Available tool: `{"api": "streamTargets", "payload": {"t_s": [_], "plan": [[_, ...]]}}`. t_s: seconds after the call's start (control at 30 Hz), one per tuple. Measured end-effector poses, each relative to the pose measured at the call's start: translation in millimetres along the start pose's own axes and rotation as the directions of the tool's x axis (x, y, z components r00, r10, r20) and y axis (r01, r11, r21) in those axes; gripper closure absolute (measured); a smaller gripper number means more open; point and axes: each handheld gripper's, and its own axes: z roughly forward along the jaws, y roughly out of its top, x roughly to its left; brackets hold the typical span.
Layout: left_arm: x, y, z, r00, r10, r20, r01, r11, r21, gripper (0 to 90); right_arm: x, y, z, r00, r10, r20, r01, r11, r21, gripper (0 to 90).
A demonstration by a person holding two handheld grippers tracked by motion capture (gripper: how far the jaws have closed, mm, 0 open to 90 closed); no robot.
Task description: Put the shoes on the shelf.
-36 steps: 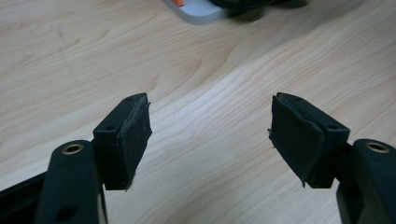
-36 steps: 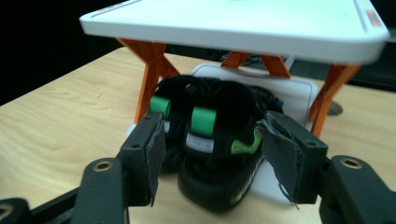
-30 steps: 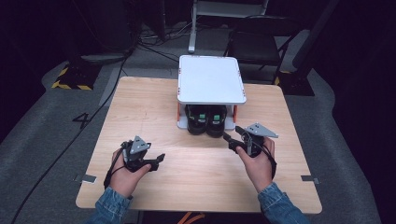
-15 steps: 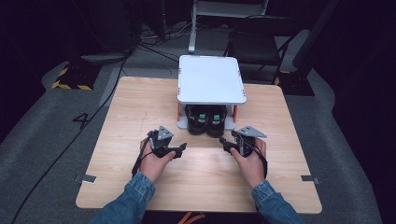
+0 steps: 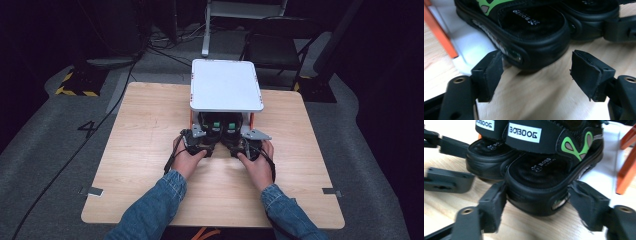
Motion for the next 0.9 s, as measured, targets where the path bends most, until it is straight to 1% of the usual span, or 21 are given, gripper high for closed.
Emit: {"api": "streamTargets", "payload": {"t_s": [0.03,0.07,0.1,0.2,0.23,0.27,0.3,0.33,0.37,0.43,0.53,0.57,0.6,0.63,0.67,0.7,0.73,0.77,0.8,0.83,0.9], "plan": [[0.9,1.5,1.8,1.0000,-0.001,-0.001,0.001,1.0000,0.008,26.8,-1.1,0.4,2.2,1.0000,0.001,-0.006,-0.001,1.000,-0.001,25.6],[2.0,2.3,2.7,0.9997,-0.025,0.004,0.025,0.9997,0.007,26.8,-2.5,1.3,3.4,0.9999,-0.004,-0.012,0.004,1.000,0.002,24.6],[5.8,3.4,4.7,0.9972,-0.069,0.030,0.069,0.9975,0.013,25.9,-4.8,2.6,5.1,0.9997,-0.004,-0.025,0.004,1.000,0.005,23.1],[8.4,6.8,5.5,0.9966,-0.069,0.044,0.068,0.9973,0.029,24.8,-7.0,3.2,7.3,0.9994,0.005,-0.035,-0.005,1.000,0.013,22.7],[8.8,11.5,5.2,0.9977,-0.057,0.036,0.055,0.9972,0.050,25.1,-10.6,5.1,9.0,0.9987,-0.011,-0.049,0.012,1.000,0.013,22.8],[8.7,13.9,5.2,0.9974,-0.062,0.037,0.060,0.9967,0.055,25.1,-10.6,5.1,9.0,0.9987,-0.011,-0.049,0.012,1.000,0.013,22.8],[11.2,21.1,6.2,0.9989,-0.039,0.028,0.037,0.9967,0.072,26.2,-14.5,6.8,11.3,0.9983,-0.015,-0.056,0.016,1.000,0.012,22.9],[11.2,21.1,6.2,0.9989,-0.039,0.028,0.037,0.9967,0.072,26.3,-14.5,6.8,11.3,0.9983,-0.015,-0.056,0.016,1.000,0.012,22.9],[14.6,23.4,10.2,0.9993,-0.031,0.023,0.030,0.9981,0.053,26.3,-16.1,7.5,13.2,0.9984,-0.008,-0.057,0.008,1.000,0.008,23.1],[19.6,25.2,15.7,0.9997,-0.024,0.010,0.024,0.9988,0.043,29.2,-20.3,9.3,19.5,0.9985,0.003,-0.054,-0.003,1.000,0.002,24.1],[23.5,27.9,22.9,0.9997,-0.024,-0.007,0.025,0.9993,0.027,29.4,-27.3,17.0,29.3,0.9991,-0.015,-0.040,0.016,1.000,0.007,25.1],[26.1,32.6,28.2,0.9994,-0.019,-0.030,0.019,0.9997,0.012,29.4,-30.4,19.9,32.4,0.9991,-0.019,-0.037,0.019,1.000,0.006,25.8],[26.1,32.6,28.2,0.9994,-0.019,-0.030,0.019,0.9997,0.012,29.4,-33.2,22.9,35.1,0.9991,-0.020,-0.039,0.021,1.000,0.009,26.5],[28.1,37.9,33.8,0.9974,-0.036,-0.063,0.036,0.9993,0.003,29.4,-36.5,25.8,38.6,0.9988,-0.028,-0.039,0.029,1.000,0.006,27.7],[28.1,37.9,33.8,0.9974,-0.036,-0.063,0.036,0.9993,0.003,29.4,-36.5,25.8,38.6,0.9988,-0.028,-0.039,0.029,1.000,0.006,27.7],[31.8,43.7,39.8,0.9982,-0.012,-0.059,0.013,0.9999,0.008,29.4,-42.3,31.8,44.5,0.9984,-0.042,-0.039,0.043,0.999,0.013,28.6],[31.8,43.7,39.8,0.9982,-0.012,-0.059,0.013,0.9999,0.008,29.4,-42.3,31.8,44.5,0.9984,-0.042,-0.039,0.043,0.999,0.013,28.6],[33.7,47.5,44.1,0.9980,0.011,-0.062,-0.010,0.9999,0.011,29.4,-46.7,34.6,49.3,0.9980,-0.047,-0.043,0.047,0.999,0.010,28.6],[33.7,47.5,44.1,0.9980,0.011,-0.062,-0.010,0.9999,0.011,29.5,-46.7,34.6,49.3,0.9980,-0.047,-0.043,0.047,0.999,0.010,28.6],[34.3,48.0,47.1,0.9972,0.014,-0.073,-0.014,0.9999,0.003,29.5,-50.9,36.0,53.1,0.9979,-0.048,-0.043,0.049,0.999,0.008,28.7],[34.6,46.7,48.8,0.9975,0.008,-0.070,-0.009,0.9999,-0.006,29.4,-53.2,35.5,55.9,0.9979,-0.050,-0.043,0.050,0.999,-0.002,28.4]]}}
